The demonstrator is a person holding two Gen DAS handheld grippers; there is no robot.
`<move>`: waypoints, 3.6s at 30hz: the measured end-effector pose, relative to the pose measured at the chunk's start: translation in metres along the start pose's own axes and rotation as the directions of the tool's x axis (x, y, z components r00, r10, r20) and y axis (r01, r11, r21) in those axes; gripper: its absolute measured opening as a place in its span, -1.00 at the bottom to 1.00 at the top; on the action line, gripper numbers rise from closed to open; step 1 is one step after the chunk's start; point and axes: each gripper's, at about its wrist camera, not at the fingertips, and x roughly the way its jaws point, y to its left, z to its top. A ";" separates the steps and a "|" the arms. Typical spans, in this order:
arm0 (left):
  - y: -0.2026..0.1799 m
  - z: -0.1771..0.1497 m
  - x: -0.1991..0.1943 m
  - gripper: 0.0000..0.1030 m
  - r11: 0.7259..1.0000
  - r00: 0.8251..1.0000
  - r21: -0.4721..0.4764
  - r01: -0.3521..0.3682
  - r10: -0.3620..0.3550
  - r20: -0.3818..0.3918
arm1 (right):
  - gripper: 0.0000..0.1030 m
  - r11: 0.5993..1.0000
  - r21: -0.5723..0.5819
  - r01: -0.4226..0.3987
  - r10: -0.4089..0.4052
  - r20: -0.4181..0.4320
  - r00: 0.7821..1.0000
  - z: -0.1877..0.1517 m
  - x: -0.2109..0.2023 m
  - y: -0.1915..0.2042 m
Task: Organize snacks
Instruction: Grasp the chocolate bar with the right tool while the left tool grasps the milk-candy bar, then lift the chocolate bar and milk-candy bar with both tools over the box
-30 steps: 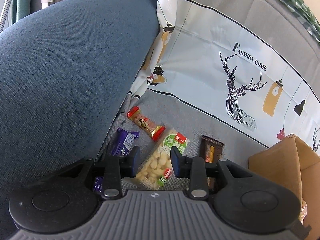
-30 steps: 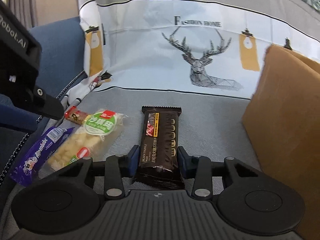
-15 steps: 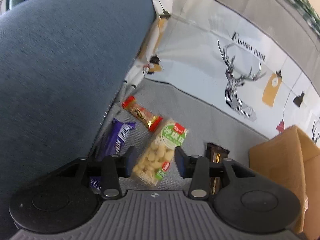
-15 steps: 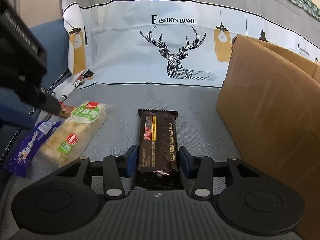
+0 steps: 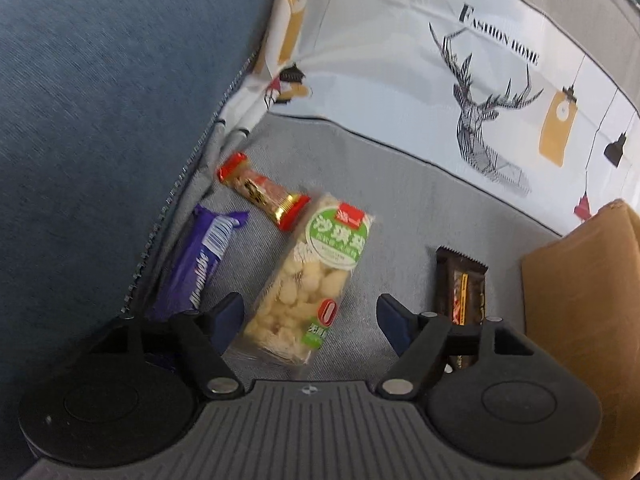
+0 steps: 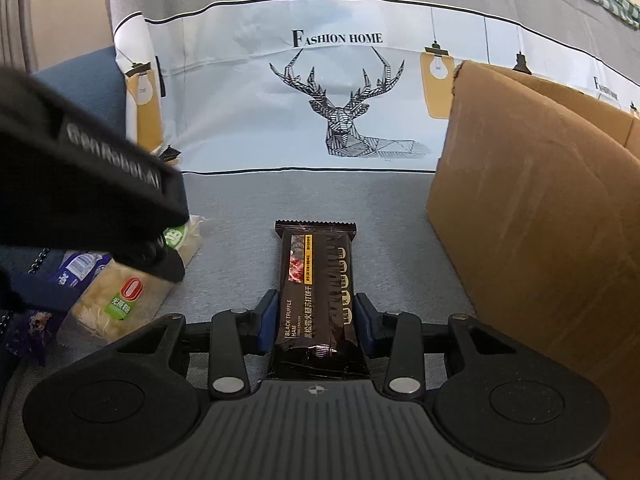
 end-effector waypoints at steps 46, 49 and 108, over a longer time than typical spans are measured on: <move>-0.011 -0.007 -0.018 -0.23 0.999 0.999 -0.004 0.039 -0.039 -0.005 | -0.20 0.996 -0.003 -0.089 0.089 -0.002 0.996 0.005 -0.038 -0.019; -0.011 -0.008 -0.036 -0.23 0.998 0.998 -0.028 0.048 -0.046 0.041 | -0.20 0.993 0.014 -0.116 0.116 0.016 0.993 0.012 -0.053 -0.026; -0.214 -0.102 -0.165 -0.23 0.877 0.790 0.288 0.384 -0.473 0.391 | -0.20 0.996 0.054 -0.073 0.046 0.395 0.918 0.068 -0.186 -0.321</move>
